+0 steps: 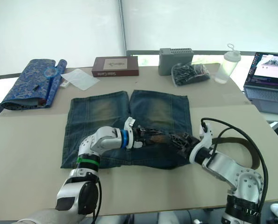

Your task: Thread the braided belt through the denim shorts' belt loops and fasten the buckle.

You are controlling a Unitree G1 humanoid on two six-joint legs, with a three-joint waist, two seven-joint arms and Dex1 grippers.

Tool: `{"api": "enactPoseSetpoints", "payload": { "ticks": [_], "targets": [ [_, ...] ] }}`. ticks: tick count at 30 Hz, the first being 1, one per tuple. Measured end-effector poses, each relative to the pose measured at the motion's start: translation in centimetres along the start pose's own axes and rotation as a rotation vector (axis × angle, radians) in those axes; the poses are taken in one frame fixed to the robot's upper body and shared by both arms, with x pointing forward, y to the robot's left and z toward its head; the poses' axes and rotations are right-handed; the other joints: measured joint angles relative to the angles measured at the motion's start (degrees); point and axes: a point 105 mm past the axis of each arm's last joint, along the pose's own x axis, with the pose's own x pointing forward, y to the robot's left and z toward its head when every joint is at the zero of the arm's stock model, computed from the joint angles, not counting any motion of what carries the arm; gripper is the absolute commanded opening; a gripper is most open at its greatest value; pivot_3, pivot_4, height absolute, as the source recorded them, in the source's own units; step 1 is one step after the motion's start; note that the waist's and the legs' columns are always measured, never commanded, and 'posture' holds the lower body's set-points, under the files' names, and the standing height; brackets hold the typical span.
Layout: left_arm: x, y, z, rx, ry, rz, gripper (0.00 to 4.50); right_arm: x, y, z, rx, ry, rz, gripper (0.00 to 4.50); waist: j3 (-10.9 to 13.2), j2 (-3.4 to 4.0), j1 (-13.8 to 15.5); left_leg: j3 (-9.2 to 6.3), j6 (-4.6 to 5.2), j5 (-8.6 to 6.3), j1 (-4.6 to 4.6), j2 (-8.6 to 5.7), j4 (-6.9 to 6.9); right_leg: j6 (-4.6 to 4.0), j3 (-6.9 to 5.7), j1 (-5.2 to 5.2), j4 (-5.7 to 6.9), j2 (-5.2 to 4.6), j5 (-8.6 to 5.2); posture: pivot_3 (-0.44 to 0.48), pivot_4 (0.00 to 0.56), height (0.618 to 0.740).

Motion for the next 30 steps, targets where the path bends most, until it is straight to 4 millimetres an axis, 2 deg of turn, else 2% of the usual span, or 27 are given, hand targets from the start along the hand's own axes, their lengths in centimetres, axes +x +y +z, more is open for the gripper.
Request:
{"api": "enactPoseSetpoints", "payload": {
  "ticks": [1, 3, 5, 7, 9, 13, 18, 20, 24, 30],
  "targets": [
    [0.0, -0.1, 0.0, 0.002, -0.001, -0.003, 0.17, 0.0, 0.0, 0.1, -0.004, -0.001, -0.006, 0.00, 0.0, 0.00, 0.0, 0.00, 0.01, 0.00, 0.02, 0.00, 0.00, 0.00, 0.00, 0.03, -0.01, 0.00, 0.00, 0.000, 0.150, 0.740],
    [0.0, -0.2, 0.1, 0.009, -0.007, -0.007, 0.05, 0.0, -0.1, 0.2, -0.024, 0.005, -0.018, 0.00, 0.0, 0.00, 0.1, 0.00, 0.02, 0.00, 0.07, 0.00, 0.00, 0.00, -0.02, 0.09, -0.04, 0.00, 0.00, 0.000, 0.150, 0.740],
    [-0.2, -0.2, 0.2, 0.011, -0.012, -0.006, 0.00, -0.1, -0.1, 0.2, -0.059, 0.015, -0.025, 0.86, 0.0, 0.00, 0.3, 0.00, 0.02, 0.00, 0.07, 0.00, 0.00, 0.00, -0.03, 0.11, -0.06, 0.01, 0.00, 0.000, 0.150, 0.740],
    [-0.2, -0.3, 0.2, 0.017, -0.014, -0.010, 0.00, -0.3, 0.0, 0.1, -0.107, 0.028, -0.040, 1.48, 0.0, 0.00, 0.4, 0.00, 0.04, -0.01, 0.08, 0.00, 0.00, 0.00, -0.04, 0.14, -0.09, 0.01, 0.00, 0.000, 0.150, 0.740],
    [-0.2, -0.4, 0.2, 0.033, -0.015, -0.009, 0.00, -1.1, -0.1, -0.1, -0.271, 0.068, -0.108, 2.12, 0.0, 0.01, 0.7, 0.00, 0.07, -0.02, 0.05, -0.01, 0.01, 0.02, -0.04, 0.13, -0.09, 0.00, 0.00, 0.000, 0.150, 0.740],
    [-0.9, -1.2, 0.5, 0.091, -0.042, -0.019, 0.00, -4.7, 0.8, 0.2, -0.798, 0.178, -0.272, 2.12, 0.1, -0.06, 1.2, -0.04, 0.04, -0.01, 0.06, 0.00, 0.08, 0.03, -0.19, 0.20, -0.18, 0.09, 0.00, 0.000, 0.150, 0.740],
    [-1.2, -1.8, 0.7, 0.132, -0.072, -0.030, 0.00, -6.2, 2.5, -1.2, -1.024, 0.213, -0.221, 0.54, 0.1, -0.26, 1.6, -0.06, 0.08, -0.03, 0.24, 0.04, 0.10, 0.13, -0.17, 0.54, -0.30, -0.02, 0.03, 0.000, 0.150, 0.740],
    [-1.0, -1.5, 0.7, 0.142, -0.075, -0.018, 0.00, -5.8, 3.2, -1.8, -1.103, 0.220, -0.191, 0.05, 0.2, -0.46, 1.6, -0.06, 0.09, -0.05, 0.26, 0.04, 0.19, 0.14, -0.18, 0.59, -0.34, 0.01, 0.05, 0.000, 0.150, 0.740],
    [-0.6, -0.9, 0.6, 0.155, -0.082, 0.008, 0.00, -4.3, 3.6, -2.7, -1.169, 0.226, -0.149, 0.05, 0.2, -0.53, 2.0, -0.07, 0.08, -0.04, 0.20, 0.02, 0.21, 0.14, -0.18, 0.51, -0.34, -0.01, 0.05, 0.000, 0.150, 0.740],
    [-1.1, -1.0, 0.8, 0.192, -0.099, 0.012, 0.00, -1.5, 3.1, -2.4, -1.188, 0.175, -0.172, 0.05, 0.2, -0.59, 2.5, -0.08, 0.05, -0.02, 0.19, 0.04, 0.21, 0.11, -0.16, 0.46, -0.32, -0.02, 0.06, 0.000, 0.150, 0.740]
  ]
}}
